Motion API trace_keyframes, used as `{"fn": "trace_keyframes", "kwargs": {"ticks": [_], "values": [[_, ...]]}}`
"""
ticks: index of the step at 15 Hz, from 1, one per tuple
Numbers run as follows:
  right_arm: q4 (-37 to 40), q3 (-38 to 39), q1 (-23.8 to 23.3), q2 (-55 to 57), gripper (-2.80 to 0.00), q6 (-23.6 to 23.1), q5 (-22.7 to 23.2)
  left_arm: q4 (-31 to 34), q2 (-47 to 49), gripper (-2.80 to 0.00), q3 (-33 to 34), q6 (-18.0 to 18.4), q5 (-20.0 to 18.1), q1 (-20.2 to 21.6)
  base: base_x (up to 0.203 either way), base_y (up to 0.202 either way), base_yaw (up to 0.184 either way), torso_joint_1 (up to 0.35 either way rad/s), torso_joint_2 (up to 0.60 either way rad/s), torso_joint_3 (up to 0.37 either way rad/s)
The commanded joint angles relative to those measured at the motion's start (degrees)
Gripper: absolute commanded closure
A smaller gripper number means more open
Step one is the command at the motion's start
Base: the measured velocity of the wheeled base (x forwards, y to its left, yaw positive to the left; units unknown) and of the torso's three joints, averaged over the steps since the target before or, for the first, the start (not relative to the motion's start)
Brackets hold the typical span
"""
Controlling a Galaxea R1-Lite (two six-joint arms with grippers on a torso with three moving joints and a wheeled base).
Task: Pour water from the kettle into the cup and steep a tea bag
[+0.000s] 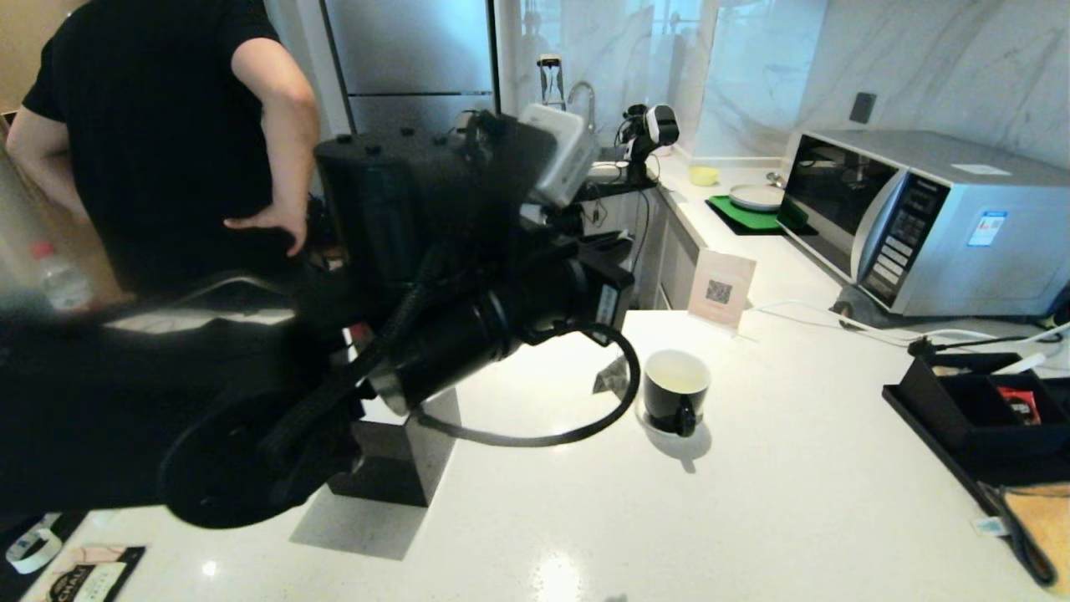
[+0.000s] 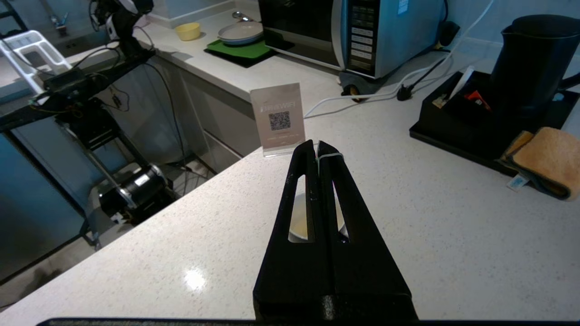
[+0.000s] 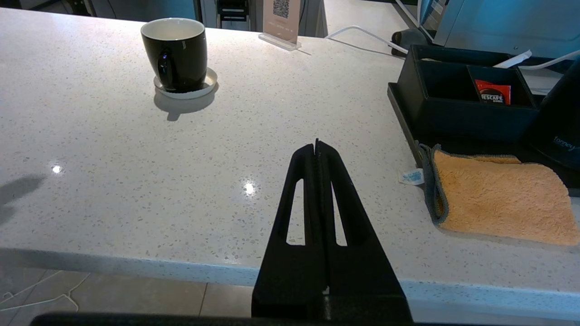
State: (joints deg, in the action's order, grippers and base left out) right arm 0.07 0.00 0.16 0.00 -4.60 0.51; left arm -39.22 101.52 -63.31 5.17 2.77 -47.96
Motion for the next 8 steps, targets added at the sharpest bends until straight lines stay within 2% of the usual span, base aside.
{"fn": "trace_keyframes", "kwargs": {"ticks": [1,8], "values": [[0.01,0.0,0.02,0.09,0.0,-0.06,0.02,-0.62,5.98,0.0,-3.7,0.02,-1.12,0.11,0.0,0.0,0.0,0.0,0.0,0.0],[0.01,0.0,0.02,0.06,0.0,-0.06,0.02,-1.04,14.29,0.0,-12.43,-0.07,-1.49,0.06,0.0,0.0,0.0,0.0,0.0,0.0]]}}
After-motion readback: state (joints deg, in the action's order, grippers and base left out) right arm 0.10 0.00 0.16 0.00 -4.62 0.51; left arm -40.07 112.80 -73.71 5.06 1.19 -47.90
